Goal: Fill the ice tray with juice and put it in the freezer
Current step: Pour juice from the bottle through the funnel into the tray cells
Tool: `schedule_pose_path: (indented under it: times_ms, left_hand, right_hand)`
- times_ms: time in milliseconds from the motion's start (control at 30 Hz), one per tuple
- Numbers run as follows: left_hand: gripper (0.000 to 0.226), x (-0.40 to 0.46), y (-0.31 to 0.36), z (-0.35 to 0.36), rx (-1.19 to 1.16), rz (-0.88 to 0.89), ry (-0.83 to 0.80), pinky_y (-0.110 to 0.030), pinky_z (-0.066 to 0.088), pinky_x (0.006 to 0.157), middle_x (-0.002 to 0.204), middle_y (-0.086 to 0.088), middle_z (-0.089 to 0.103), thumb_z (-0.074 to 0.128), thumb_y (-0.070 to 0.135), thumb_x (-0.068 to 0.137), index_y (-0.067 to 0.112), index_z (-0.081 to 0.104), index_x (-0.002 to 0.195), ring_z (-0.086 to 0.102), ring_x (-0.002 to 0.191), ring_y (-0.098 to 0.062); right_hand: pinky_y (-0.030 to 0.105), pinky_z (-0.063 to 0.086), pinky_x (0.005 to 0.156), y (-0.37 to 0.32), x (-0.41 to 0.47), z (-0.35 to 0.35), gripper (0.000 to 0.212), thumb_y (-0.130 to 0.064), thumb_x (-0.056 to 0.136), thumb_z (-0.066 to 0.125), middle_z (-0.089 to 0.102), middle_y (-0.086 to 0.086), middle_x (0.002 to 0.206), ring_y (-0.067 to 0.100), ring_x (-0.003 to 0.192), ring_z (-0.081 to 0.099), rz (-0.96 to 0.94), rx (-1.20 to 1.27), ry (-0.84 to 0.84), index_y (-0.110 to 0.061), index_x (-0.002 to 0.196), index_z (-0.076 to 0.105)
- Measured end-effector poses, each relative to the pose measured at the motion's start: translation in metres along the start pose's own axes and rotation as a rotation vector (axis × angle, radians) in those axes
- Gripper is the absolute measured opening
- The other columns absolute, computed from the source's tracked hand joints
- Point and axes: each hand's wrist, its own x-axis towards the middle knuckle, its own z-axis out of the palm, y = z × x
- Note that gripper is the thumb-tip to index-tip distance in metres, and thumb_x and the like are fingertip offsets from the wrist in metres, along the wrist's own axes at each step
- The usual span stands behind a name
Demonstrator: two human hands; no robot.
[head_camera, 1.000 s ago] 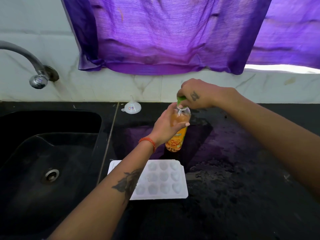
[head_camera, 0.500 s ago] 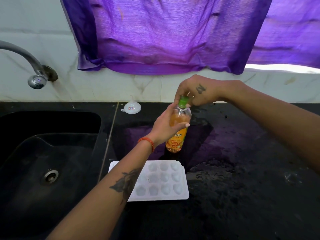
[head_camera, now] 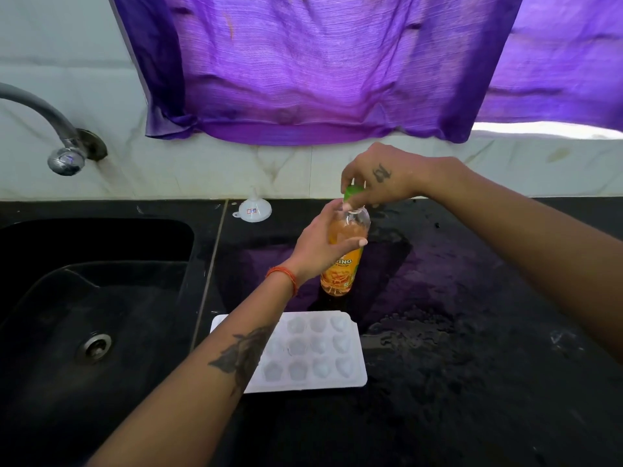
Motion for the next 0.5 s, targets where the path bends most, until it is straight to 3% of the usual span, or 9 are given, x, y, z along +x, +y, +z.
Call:
schedule_pose_path:
  times_ms: [67, 167, 233, 367, 500]
  left_hand:
    - [0.074, 0.0, -0.001, -0.001, -0.033, -0.016, -0.01, -0.045, 0.047, 0.099, 0.133, -0.003, 0.051, 0.073, 0.032, 0.077, 0.032, 0.031, 0.138, 0.053, 0.117, -0.022]
    - [0.074, 0.001, -0.002, -0.002, -0.068, -0.024, -0.038, -0.039, 0.048, 0.097, 0.133, -0.002, 0.051, 0.073, 0.031, 0.078, 0.033, 0.032, 0.138, 0.054, 0.117, -0.021]
    - [0.074, 0.001, -0.003, 0.0, -0.083, 0.001, -0.029, -0.037, 0.048, 0.096, 0.134, -0.002, 0.05, 0.075, 0.029, 0.077, 0.032, 0.032, 0.138, 0.054, 0.118, -0.021]
    - [0.083, -0.01, -0.018, 0.008, -0.112, 0.001, 0.145, -0.038, 0.051, 0.093, 0.137, -0.004, 0.047, 0.078, 0.026, 0.073, 0.031, 0.03, 0.141, 0.056, 0.113, -0.02]
    - [0.067, -0.027, -0.042, 0.019, -0.164, -0.016, 0.194, -0.043, 0.054, 0.09, 0.126, 0.002, 0.055, 0.075, 0.02, 0.077, 0.026, 0.041, 0.134, 0.059, 0.109, -0.016]
  right_hand:
    - [0.022, 0.041, 0.068, -0.001, 0.001, 0.0, 0.028, -0.026, 0.082, 0.069, 0.068, 0.001, 0.099, 0.015, 0.08, 0.056, -0.054, 0.018, 0.025, -0.016, 0.107, 0.067]
    - [0.021, 0.039, 0.07, 0.001, -0.004, -0.012, 0.029, -0.015, 0.076, 0.074, 0.062, -0.009, 0.092, 0.009, 0.081, 0.055, -0.084, 0.113, 0.08, -0.02, 0.104, 0.069]
    - [0.019, 0.041, 0.07, 0.008, -0.012, -0.019, 0.032, -0.015, 0.073, 0.077, 0.06, -0.013, 0.092, 0.008, 0.082, 0.058, -0.053, 0.226, 0.182, -0.021, 0.104, 0.069]
    - [-0.001, 0.041, 0.062, 0.032, -0.042, 0.02, 0.036, -0.02, 0.07, 0.079, 0.064, -0.008, 0.091, 0.01, 0.076, 0.061, 0.133, 0.539, 0.461, -0.025, 0.104, 0.068]
    - [0.019, 0.047, 0.074, 0.027, -0.061, 0.138, 0.037, -0.011, 0.069, 0.08, 0.069, 0.007, 0.098, 0.016, 0.081, 0.061, 0.467, 0.775, 0.432, -0.014, 0.104, 0.067]
